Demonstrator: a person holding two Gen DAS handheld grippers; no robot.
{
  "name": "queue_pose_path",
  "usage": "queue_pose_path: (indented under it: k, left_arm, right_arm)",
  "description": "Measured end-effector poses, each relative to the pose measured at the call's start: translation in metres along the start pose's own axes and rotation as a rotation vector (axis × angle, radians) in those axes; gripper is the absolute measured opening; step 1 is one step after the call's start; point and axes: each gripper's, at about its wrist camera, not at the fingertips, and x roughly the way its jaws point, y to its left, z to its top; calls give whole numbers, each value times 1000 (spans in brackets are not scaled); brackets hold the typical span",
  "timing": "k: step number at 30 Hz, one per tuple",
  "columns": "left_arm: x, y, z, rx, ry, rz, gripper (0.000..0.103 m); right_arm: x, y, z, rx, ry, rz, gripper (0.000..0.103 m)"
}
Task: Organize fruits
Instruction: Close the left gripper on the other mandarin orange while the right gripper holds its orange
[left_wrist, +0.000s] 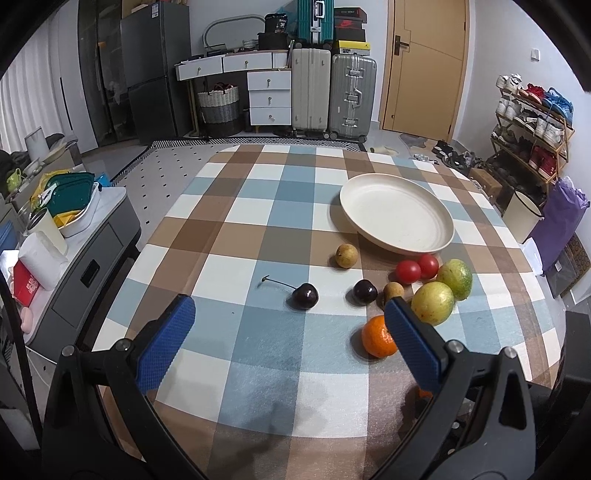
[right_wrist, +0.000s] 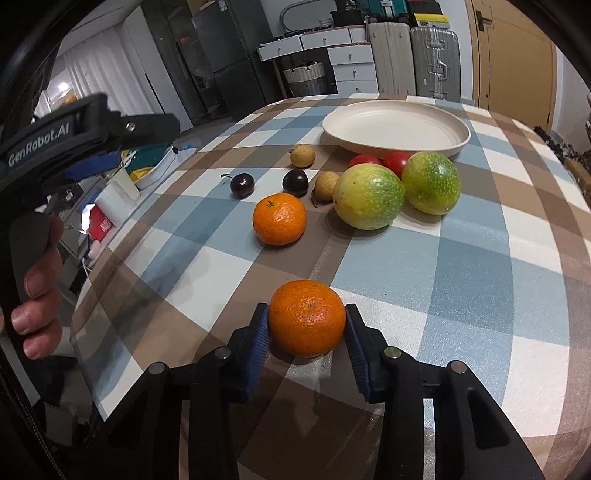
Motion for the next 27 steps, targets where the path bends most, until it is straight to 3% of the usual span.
queue_pose_path:
  k: [14, 20, 27]
  left_arm:
    - [14, 6, -7, -31, 40, -61, 102]
    - [39, -9, -19, 10, 118, -125, 102]
    - [61, -26, -28, 39, 176, -149, 102]
  right_arm:
    - [-8, -6, 0, 12, -24, -21, 40]
    - [-14, -11, 0, 22, -42, -36, 40]
    - [-20, -23, -1, 46, -56, -59, 40]
